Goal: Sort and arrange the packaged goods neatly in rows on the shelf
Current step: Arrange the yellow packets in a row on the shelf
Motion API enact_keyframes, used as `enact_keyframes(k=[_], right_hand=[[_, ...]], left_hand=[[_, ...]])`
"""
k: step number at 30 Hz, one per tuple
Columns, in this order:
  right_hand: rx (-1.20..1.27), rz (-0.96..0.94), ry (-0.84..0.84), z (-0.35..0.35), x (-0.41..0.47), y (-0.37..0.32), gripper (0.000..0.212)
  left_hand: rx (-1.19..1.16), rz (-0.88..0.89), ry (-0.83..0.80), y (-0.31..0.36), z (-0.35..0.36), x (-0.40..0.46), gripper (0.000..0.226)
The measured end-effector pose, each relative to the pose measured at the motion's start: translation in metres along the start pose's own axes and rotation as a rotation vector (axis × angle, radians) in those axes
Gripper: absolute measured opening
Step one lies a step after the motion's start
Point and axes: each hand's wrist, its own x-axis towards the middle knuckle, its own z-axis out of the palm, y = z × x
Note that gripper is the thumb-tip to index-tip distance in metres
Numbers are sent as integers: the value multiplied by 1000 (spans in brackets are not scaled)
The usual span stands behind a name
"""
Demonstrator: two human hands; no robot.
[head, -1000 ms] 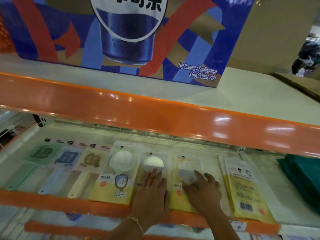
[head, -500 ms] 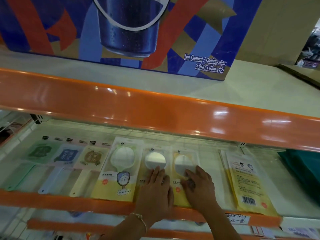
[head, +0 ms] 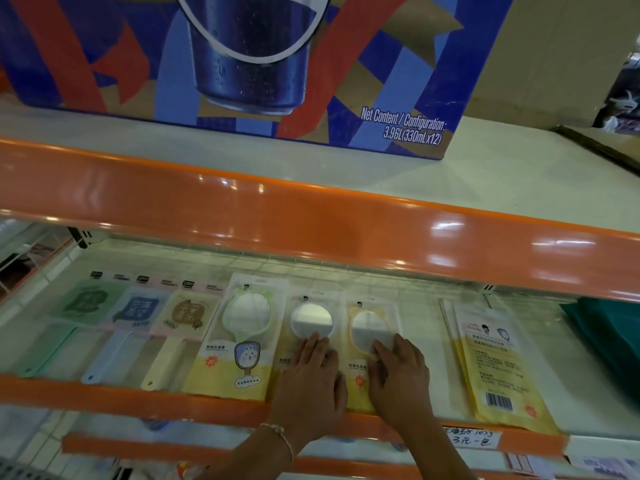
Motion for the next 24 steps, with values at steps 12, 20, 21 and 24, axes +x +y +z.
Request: enact_keyframes(k=[12, 20, 21, 24], right_hand=[[17, -53, -54, -8, 1, -1, 65], [-59, -87, -226, -15, -4, -4, 83], [-65, -85, -232, -16, -5, -5, 84], [-76, -79, -237, -17, -6, -6, 85]], left_hand=[[-78, -40, -1, 1, -2, 0, 36], [-168, -26, -11, -3, -5, -2, 48], [-148, -34, -28, -2, -6, -1, 49], [-139, -63, -75, -1, -7, 0, 54]])
